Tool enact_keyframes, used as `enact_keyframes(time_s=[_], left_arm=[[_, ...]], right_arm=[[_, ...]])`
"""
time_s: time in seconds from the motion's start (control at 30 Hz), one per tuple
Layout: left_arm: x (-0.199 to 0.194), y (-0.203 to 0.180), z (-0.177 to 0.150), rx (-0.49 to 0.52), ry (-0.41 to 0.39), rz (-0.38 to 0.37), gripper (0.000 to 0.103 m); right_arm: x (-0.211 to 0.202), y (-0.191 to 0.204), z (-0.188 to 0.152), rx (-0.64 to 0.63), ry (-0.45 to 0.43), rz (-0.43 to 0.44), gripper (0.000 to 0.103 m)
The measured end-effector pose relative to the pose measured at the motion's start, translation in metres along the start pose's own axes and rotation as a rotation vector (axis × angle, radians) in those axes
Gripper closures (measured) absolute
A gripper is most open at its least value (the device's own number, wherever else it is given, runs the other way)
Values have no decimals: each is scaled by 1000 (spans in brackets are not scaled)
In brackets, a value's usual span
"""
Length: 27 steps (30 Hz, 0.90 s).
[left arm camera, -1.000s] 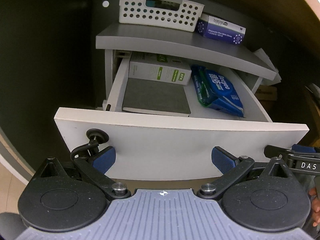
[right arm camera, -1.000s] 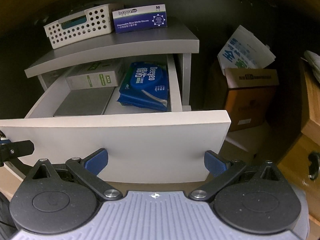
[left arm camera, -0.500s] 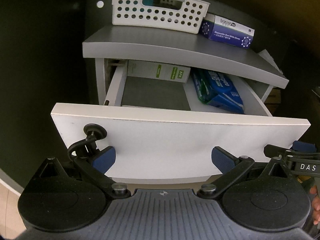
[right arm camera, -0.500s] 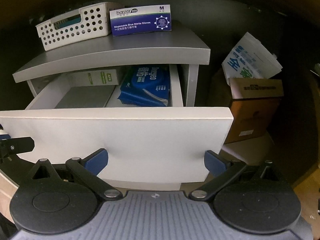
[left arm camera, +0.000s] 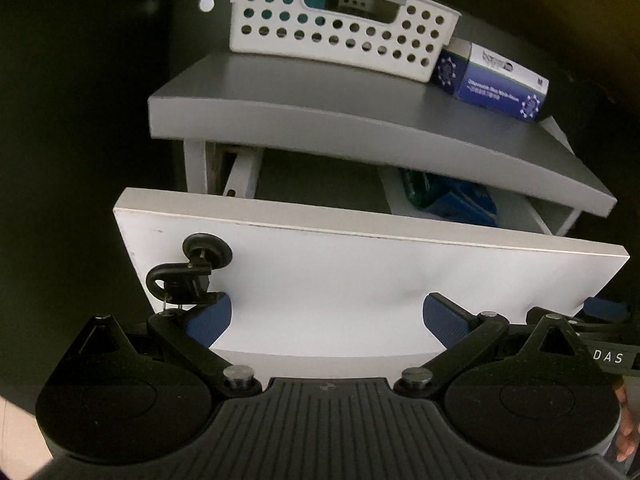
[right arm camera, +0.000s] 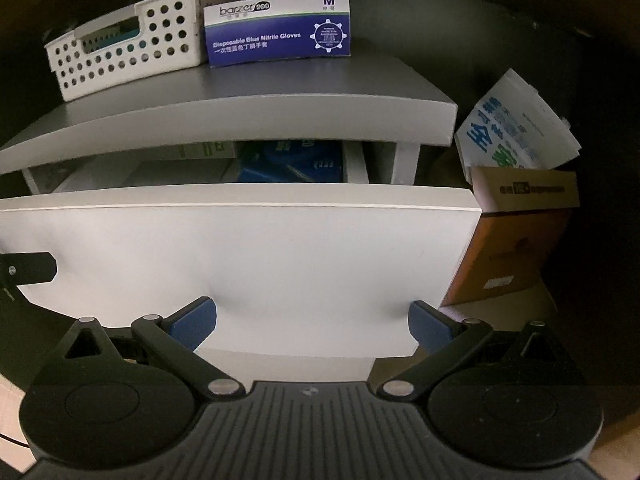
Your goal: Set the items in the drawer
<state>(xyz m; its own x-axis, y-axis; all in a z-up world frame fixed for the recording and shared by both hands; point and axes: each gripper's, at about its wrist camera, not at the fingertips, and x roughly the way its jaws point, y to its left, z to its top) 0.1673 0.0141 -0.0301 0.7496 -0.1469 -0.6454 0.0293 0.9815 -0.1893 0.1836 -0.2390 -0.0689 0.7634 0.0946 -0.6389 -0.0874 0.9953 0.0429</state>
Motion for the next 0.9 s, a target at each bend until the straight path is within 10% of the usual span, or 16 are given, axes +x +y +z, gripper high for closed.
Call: enact_keyframes(time_s=[0.9], left_arm=[[39,14,20,-33,-32,-23,0]], right_arm=[[42,-4,27,17,-81,-3,0]])
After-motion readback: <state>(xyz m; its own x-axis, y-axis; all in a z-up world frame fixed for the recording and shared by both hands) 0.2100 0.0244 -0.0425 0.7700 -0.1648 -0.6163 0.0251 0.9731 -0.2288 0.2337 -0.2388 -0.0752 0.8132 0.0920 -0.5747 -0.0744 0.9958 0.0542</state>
